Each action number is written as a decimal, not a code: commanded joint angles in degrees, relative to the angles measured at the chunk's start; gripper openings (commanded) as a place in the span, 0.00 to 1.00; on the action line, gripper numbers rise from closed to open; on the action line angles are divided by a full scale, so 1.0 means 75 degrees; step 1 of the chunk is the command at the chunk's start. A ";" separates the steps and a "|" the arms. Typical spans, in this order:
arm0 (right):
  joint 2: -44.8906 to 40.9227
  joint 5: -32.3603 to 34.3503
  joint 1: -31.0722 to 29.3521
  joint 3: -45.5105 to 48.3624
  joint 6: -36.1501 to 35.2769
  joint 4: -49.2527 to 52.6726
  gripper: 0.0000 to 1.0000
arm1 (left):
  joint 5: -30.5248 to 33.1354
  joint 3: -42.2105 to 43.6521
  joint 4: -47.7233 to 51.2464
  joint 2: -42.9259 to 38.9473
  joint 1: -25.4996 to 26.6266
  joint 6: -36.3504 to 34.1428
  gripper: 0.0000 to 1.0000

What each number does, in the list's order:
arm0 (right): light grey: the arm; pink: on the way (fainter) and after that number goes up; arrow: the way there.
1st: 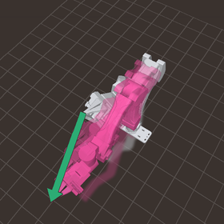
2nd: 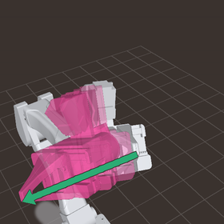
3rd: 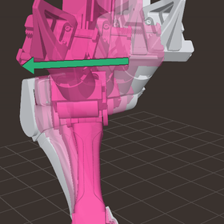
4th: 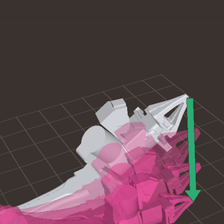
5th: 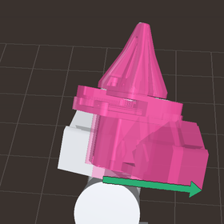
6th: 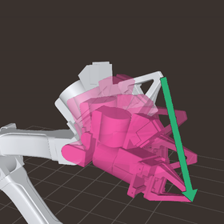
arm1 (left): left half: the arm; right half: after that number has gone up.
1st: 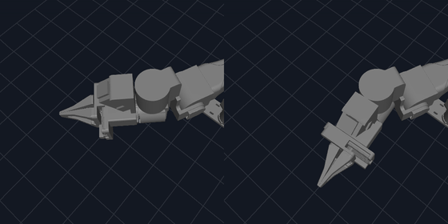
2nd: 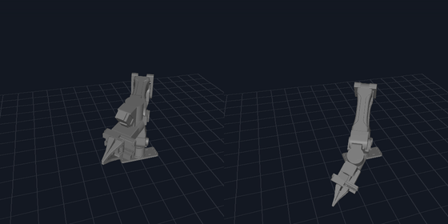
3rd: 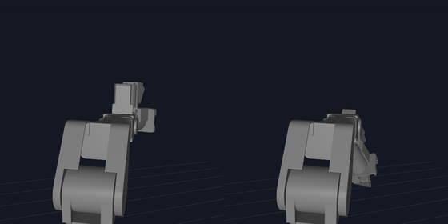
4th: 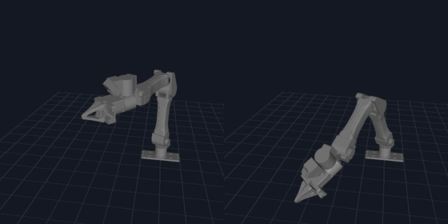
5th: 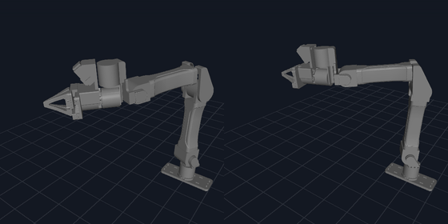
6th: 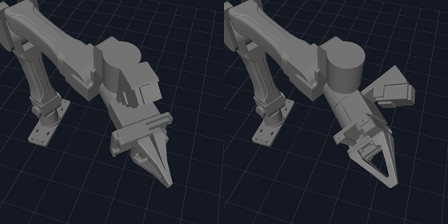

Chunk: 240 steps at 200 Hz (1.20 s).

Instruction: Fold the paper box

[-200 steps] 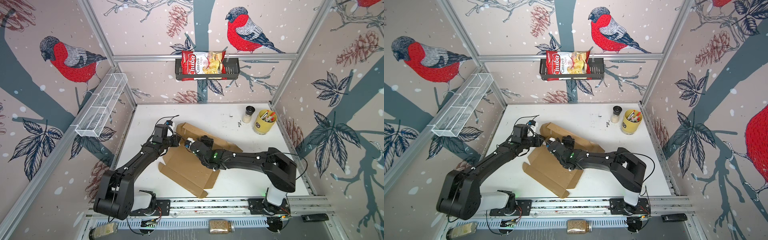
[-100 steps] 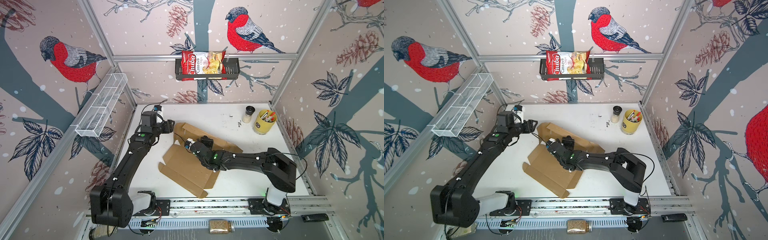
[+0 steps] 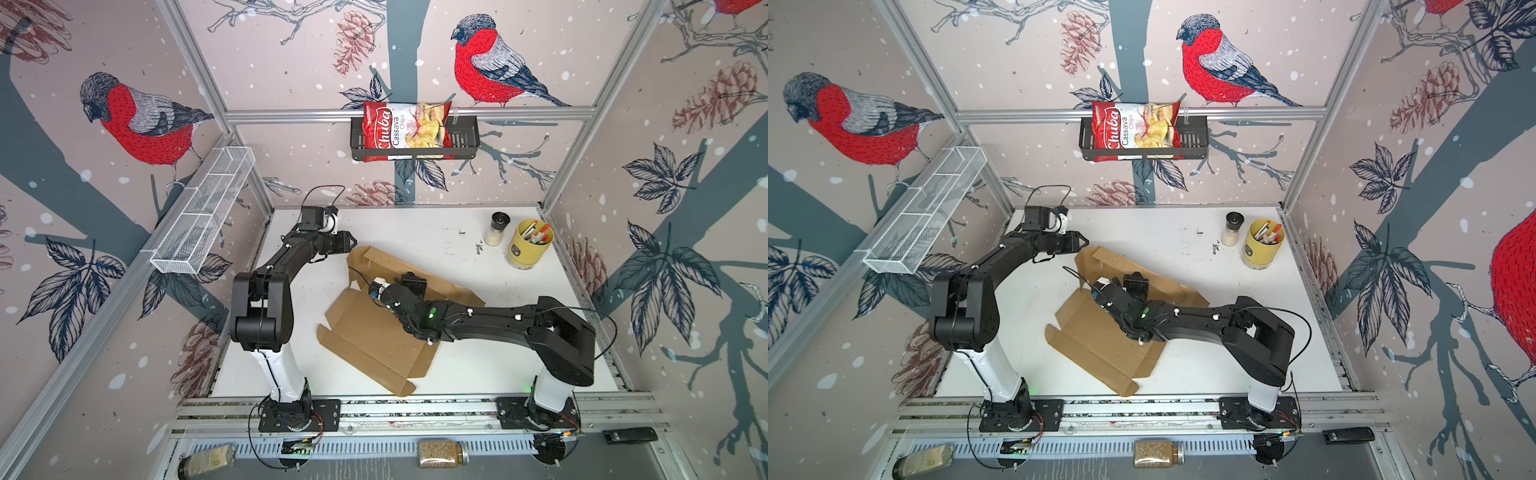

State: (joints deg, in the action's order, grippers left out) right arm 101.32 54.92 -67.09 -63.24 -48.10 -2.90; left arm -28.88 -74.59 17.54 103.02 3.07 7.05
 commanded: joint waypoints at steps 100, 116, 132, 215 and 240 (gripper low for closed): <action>-0.0006 -0.0724 0.0032 -0.0087 -0.0115 0.0679 0.00 | -0.0033 0.2208 -0.0216 -0.1645 0.0644 -0.0071 0.58; -0.0011 -0.0727 0.0036 -0.0122 -0.0135 0.0668 0.00 | 0.0053 0.2413 -0.0475 -0.1820 0.0754 -0.0015 0.61; -0.0025 -0.0725 0.0047 -0.0146 -0.0143 0.0662 0.00 | 0.0110 0.2625 -0.0603 -0.1880 0.0861 -0.0020 0.63; -0.0050 -0.0676 0.0142 -0.0146 -0.0357 0.0523 0.00 | 0.1089 0.3080 0.0061 -0.2535 0.0985 0.0199 0.64; -0.0057 -0.0570 0.0144 -0.0204 -0.0509 0.0415 0.00 | 0.0999 0.3170 -0.0021 -0.2656 0.0947 0.0302 0.64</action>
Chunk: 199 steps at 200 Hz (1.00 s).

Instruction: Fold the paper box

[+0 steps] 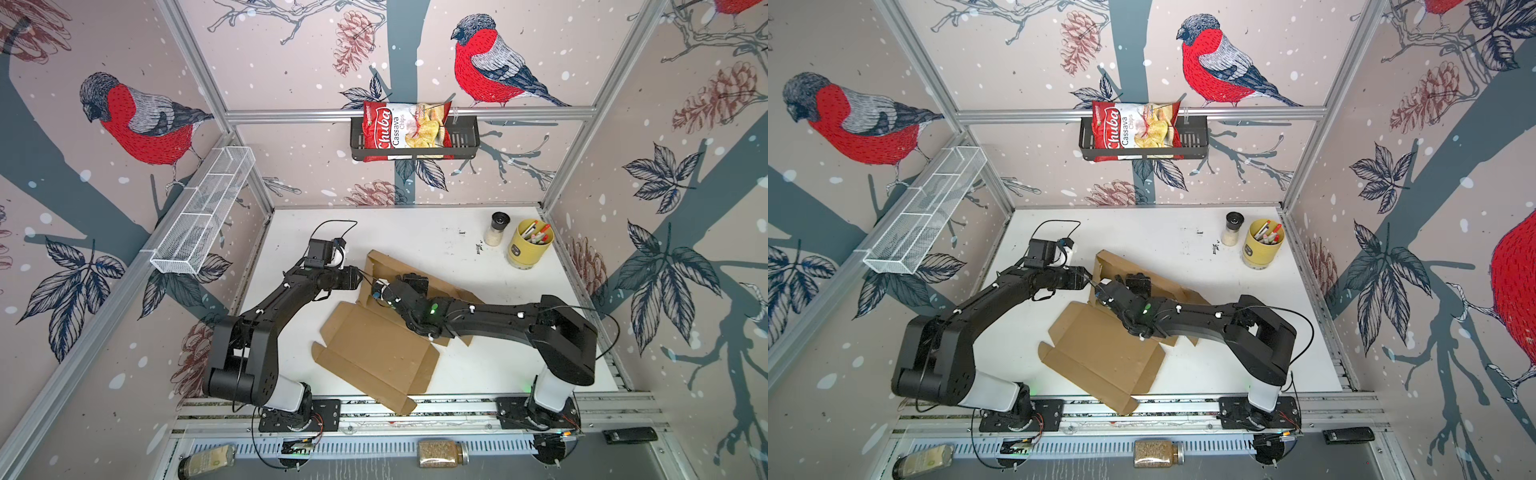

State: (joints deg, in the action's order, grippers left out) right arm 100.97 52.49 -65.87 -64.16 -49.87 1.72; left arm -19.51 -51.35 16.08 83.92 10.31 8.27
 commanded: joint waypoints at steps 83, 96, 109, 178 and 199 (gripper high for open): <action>0.0012 -0.0042 0.0331 -0.0316 -0.1735 -0.1363 0.00 | -0.0857 -0.0072 -0.0925 0.0420 0.0044 0.0657 0.64; 0.0010 -0.0084 0.0408 -0.0335 -0.1841 -0.1457 0.00 | -0.0895 -0.0107 -0.1081 0.0497 0.0044 0.0693 0.64; 0.0028 -0.0155 0.0415 -0.0324 -0.1874 -0.1485 0.00 | -0.0972 -0.0080 -0.1294 0.0601 0.0043 0.0699 0.64; 0.0085 -0.0347 0.0341 -0.0176 -0.1742 -0.1535 0.00 | -0.0564 0.0675 -0.3096 0.0406 0.0076 0.0415 0.62; 0.0084 -0.0409 0.0347 -0.0175 -0.1734 -0.1541 0.00 | -0.0462 0.1279 -0.4261 0.0097 0.0143 0.0394 0.61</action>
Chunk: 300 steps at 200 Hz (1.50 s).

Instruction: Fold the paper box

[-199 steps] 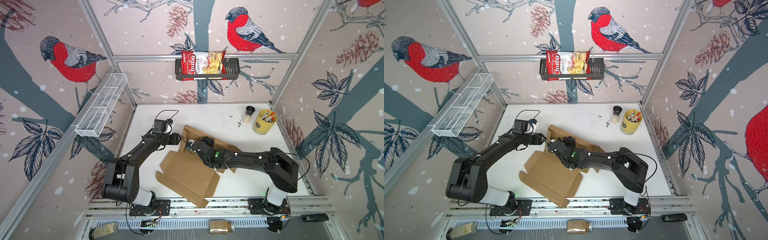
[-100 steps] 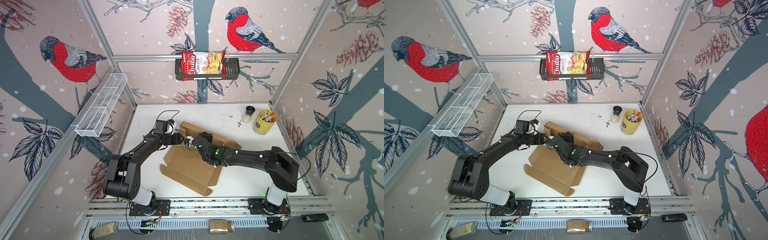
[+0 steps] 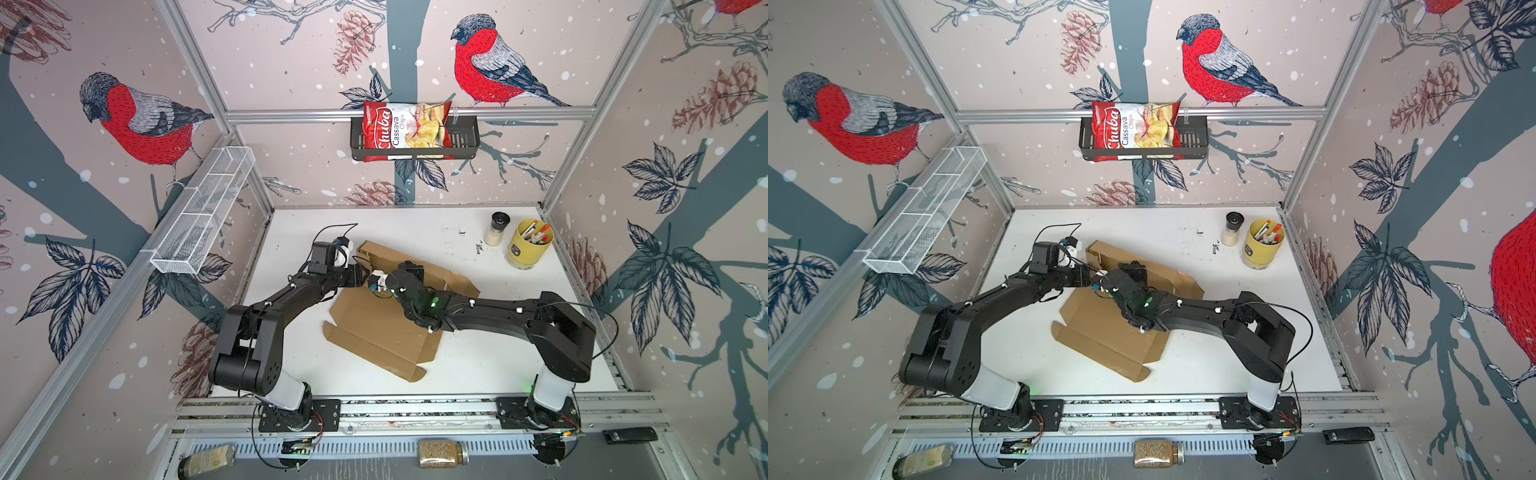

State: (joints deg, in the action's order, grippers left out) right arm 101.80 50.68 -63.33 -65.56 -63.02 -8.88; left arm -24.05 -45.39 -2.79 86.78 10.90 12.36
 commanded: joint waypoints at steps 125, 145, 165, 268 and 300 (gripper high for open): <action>-0.0087 -0.0358 0.0061 0.0072 0.0048 -0.0151 0.00 | 0.1174 0.1825 -0.3621 -0.1142 0.0176 -0.1029 0.67; -0.0120 -0.0370 0.0061 0.0069 0.0048 -0.0163 0.00 | 0.1263 0.1711 -0.3646 -0.1022 0.0164 -0.1182 0.68; -0.0172 -0.0389 0.0037 0.0091 0.0034 -0.0163 0.00 | 0.1278 0.1571 -0.3671 -0.0857 0.0161 -0.1278 0.68; -0.0009 -0.0318 0.0058 0.0064 -0.0058 -0.0290 0.00 | 0.1293 0.0755 -0.1688 -0.3338 -0.0232 -0.0873 0.73; 0.0171 -0.0112 -0.0022 -0.0023 -0.0126 -0.0388 0.00 | 0.1331 -0.0022 -0.0448 -0.2865 -0.1045 -0.0467 0.71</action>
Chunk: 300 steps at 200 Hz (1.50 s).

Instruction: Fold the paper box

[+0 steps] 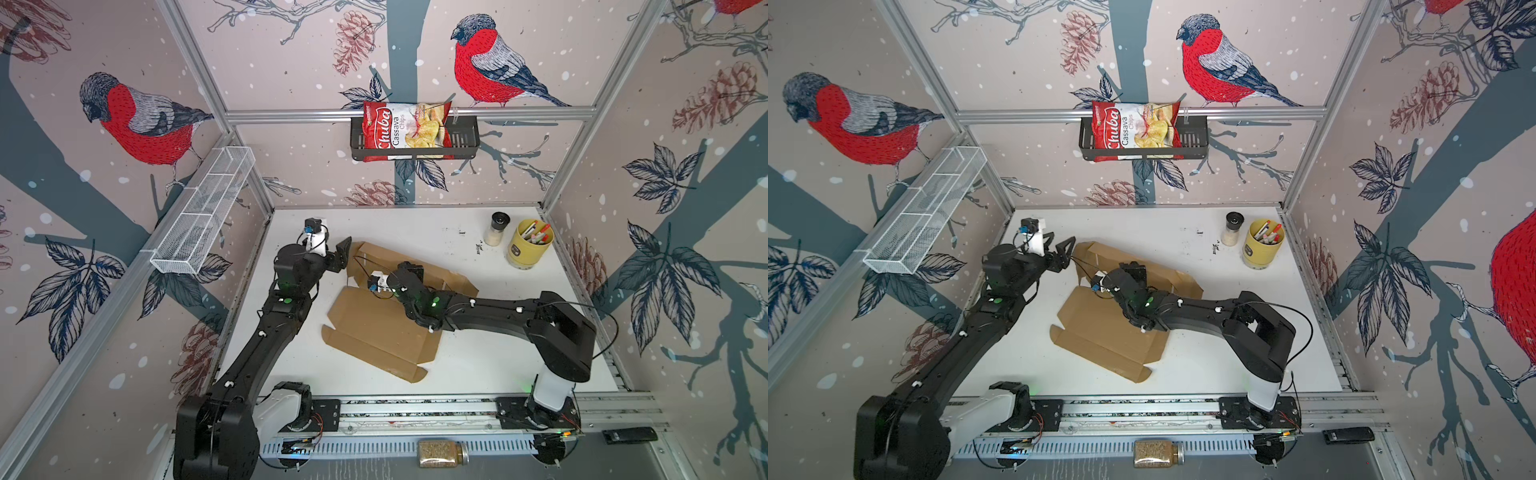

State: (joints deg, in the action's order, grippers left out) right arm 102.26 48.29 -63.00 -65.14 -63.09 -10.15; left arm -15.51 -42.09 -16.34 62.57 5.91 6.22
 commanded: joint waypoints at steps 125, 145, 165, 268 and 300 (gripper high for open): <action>0.0007 0.0337 -0.0155 -0.0001 -0.0143 -0.0383 0.00 | -0.2317 -0.2053 0.0925 0.4652 -0.1601 0.1235 0.68; -0.0010 0.0309 -0.0155 0.0002 -0.0157 -0.0389 0.00 | -0.2729 -0.1808 0.0658 0.4802 -0.1505 0.1269 0.68; 0.0022 0.0260 -0.0143 -0.0009 -0.0166 -0.0437 0.00 | -0.2773 -0.1608 0.0637 0.4785 -0.1243 0.1155 0.68; 0.0040 0.0302 -0.0062 0.0036 -0.0389 -0.0664 0.00 | -0.1655 0.1326 -0.1450 0.2221 -0.0626 0.1855 0.72; 0.0095 0.0335 -0.0138 -0.0045 -0.0319 -0.0527 0.00 | -0.1526 0.0886 -0.0850 0.2420 -0.0623 0.1435 0.70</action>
State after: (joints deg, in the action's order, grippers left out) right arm 102.80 50.15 -63.70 -64.99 -65.80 -13.39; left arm -29.23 -33.23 -22.81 80.75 1.32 19.57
